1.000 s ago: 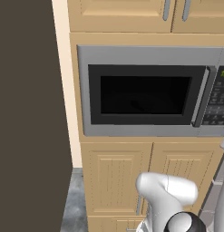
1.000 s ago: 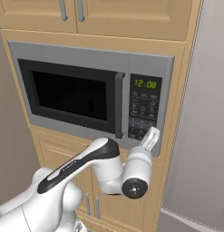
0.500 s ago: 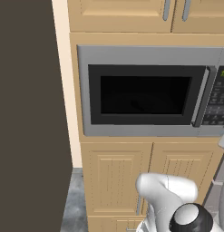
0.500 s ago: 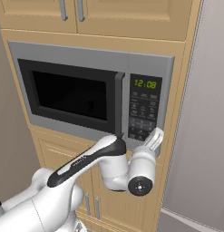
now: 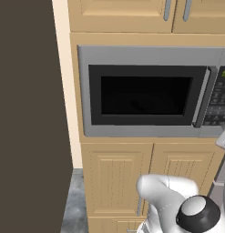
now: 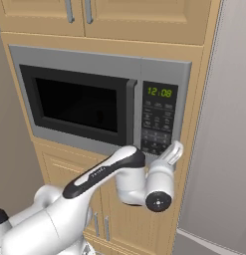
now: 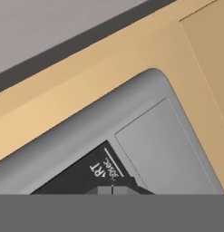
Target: Pick the chicken drumstick from the counter and place it in the microwave. Then turn on the microwave.
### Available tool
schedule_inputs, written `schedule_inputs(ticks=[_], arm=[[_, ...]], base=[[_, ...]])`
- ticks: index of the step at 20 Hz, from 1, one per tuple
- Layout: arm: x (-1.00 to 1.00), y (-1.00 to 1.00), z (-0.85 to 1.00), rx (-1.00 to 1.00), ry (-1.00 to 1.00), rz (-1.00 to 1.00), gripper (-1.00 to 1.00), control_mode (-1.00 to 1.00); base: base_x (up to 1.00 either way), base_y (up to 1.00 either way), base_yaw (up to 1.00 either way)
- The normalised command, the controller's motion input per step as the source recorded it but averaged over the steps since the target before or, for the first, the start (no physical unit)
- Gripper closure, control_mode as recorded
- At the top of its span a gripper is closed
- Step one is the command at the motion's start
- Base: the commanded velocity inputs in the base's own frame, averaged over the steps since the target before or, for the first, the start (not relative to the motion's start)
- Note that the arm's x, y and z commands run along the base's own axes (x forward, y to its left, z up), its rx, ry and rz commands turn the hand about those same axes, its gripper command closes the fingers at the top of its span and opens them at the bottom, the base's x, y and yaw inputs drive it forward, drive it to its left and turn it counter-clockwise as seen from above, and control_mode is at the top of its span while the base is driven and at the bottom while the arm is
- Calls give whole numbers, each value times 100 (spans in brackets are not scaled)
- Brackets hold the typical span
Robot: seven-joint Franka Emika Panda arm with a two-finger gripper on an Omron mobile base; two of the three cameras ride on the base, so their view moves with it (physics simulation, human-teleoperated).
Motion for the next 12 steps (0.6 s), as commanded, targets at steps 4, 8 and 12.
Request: schedule_inputs(ticks=[4, 8, 12], arm=[[19, -11, -9, 6, 0, 0, 100, -100], [20, -11, -11, 6, 0, 0, 100, -100], [21, -11, -12, 6, 0, 0, 100, -100]], base=[[0, 0, 0], [0, 0, 0], [0, 0, 0]])
